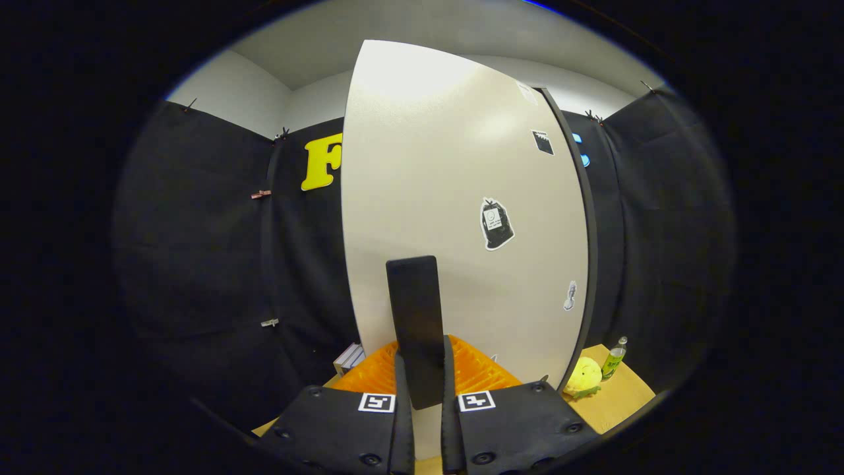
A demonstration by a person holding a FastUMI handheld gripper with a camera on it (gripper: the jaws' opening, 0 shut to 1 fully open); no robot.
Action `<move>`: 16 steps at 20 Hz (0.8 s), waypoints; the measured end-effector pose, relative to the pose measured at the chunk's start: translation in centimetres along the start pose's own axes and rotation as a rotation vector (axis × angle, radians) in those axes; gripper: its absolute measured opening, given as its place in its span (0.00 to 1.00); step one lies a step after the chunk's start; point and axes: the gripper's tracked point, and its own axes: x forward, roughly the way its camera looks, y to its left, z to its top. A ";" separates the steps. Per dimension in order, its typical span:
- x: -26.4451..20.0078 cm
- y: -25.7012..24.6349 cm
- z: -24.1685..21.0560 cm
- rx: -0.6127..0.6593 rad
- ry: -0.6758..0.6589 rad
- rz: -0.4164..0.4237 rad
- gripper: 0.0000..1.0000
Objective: Open the shoe cabinet door, grab the shoes and put them into the shoe cabinet, then close the shoe cabinet door.
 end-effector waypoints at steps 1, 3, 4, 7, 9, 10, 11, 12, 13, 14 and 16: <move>-0.7 -0.6 0.1 -0.002 -0.002 -0.002 0.20; -2.2 -1.8 0.4 -0.008 -0.001 -0.010 0.20; -3.0 -2.6 0.4 -0.008 0.001 -0.017 0.20; -4.8 -4.8 0.7 -0.017 0.009 -0.040 0.19; -5.8 -6.1 0.9 -0.032 0.016 -0.054 0.19; -6.2 -6.9 0.9 -0.034 0.020 -0.061 0.19; -6.6 -7.5 1.1 -0.030 0.020 -0.071 0.19; -7.0 -8.2 1.2 -0.030 0.022 -0.081 0.19; -7.4 -9.0 1.3 -0.029 0.018 -0.094 0.19; -7.7 -9.7 1.4 -0.029 0.014 -0.106 0.19; -8.5 -11.2 1.6 -0.037 0.011 -0.131 0.19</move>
